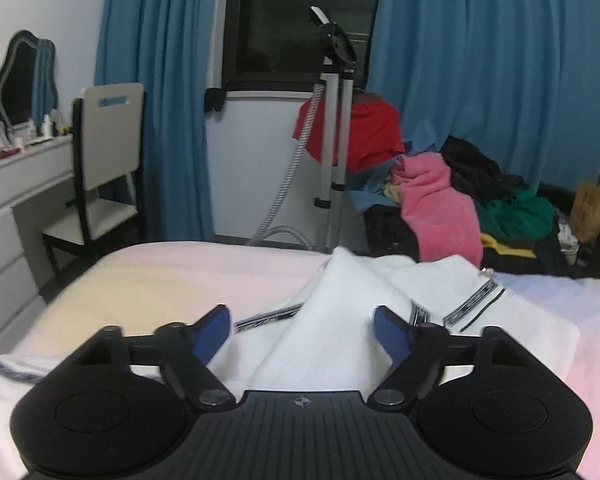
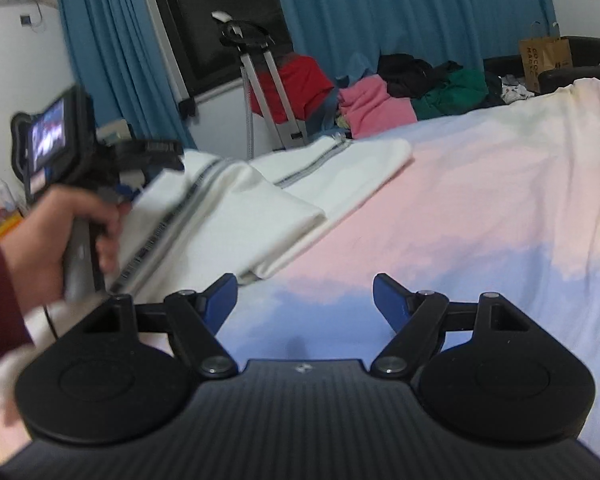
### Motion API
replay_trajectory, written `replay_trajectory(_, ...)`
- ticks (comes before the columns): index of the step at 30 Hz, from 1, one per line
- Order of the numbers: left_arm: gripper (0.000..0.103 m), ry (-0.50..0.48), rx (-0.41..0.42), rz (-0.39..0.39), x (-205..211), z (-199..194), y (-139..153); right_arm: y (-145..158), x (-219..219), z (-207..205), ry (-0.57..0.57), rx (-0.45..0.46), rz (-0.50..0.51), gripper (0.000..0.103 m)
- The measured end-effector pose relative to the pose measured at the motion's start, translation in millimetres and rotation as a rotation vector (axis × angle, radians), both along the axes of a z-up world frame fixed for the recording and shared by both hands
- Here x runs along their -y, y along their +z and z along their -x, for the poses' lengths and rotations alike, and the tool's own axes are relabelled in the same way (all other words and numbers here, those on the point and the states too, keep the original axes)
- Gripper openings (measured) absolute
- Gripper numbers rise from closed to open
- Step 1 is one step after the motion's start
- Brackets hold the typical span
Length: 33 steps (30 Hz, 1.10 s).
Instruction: Fold clothes
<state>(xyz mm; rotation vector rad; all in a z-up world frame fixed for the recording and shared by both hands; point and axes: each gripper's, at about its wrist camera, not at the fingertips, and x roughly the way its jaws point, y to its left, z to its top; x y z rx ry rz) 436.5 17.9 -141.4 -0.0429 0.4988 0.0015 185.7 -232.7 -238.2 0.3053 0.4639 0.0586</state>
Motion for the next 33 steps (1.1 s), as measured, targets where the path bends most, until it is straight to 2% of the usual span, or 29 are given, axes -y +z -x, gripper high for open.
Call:
replay_trajectory(1, 0.062, -0.021, 0.005, -0.005, 2, -4, -2, -3, 0, -3, -0.005, -0.006, -0.006, 0.077)
replay_trajectory(2, 0.044, -0.042, 0.010, -0.011, 5, -8, -5, -7, 0, -5, -0.009, -0.012, -0.012, 0.077)
replay_trajectory(3, 0.036, -0.061, 0.014, -0.016, 8, -9, -5, -10, 0, -8, -0.014, -0.019, -0.018, 0.077)
replay_trajectory(4, 0.020, -0.078, 0.021, -0.018, 12, -7, -5, -14, 1, -10, -0.018, -0.024, -0.026, 0.077)
replay_trajectory(5, 0.010, -0.093, 0.031, -0.023, 15, -1, -4, -16, 1, -11, -0.021, -0.027, -0.041, 0.077)
replay_trajectory(10, 0.005, -0.190, 0.076, -0.039, 26, 48, 11, -21, -1, -5, -0.030, -0.019, -0.048, 0.077)
replay_trajectory(14, 0.004, -0.276, 0.126, -0.038, 29, 123, 32, -9, -13, 9, -0.041, 0.052, 0.071, 0.077)
replay_trajectory(16, 0.004, -0.310, 0.131, -0.007, 25, 164, 37, -2, -20, 23, -0.050, 0.104, 0.123, 0.077)
replay_trajectory(18, 0.004, -0.337, 0.127, 0.029, 19, 205, 38, 4, -27, 38, -0.050, 0.154, 0.165, 0.077)
replay_trajectory(21, 0.003, -0.377, 0.113, 0.057, 12, 266, 30, 14, -29, 60, -0.043, 0.205, 0.172, 0.077)
replay_trajectory(25, 0.003, -0.398, 0.097, 0.060, 1, 323, 8, 27, -15, 82, -0.024, 0.227, 0.087, 0.077)
replay_trajectory(27, 0.003, -0.399, 0.093, 0.104, -6, 337, -2, 31, -5, 91, -0.019, 0.219, 0.025, 0.077)
replay_trajectory(29, 0.003, -0.396, 0.083, 0.152, -12, 346, -13, 32, 7, 99, 0.004, 0.185, -0.084, 0.072)
replay_trajectory(33, 0.003, -0.400, 0.058, 0.236, -21, 345, -30, 24, 27, 98, 0.014, 0.081, -0.279, 0.072)
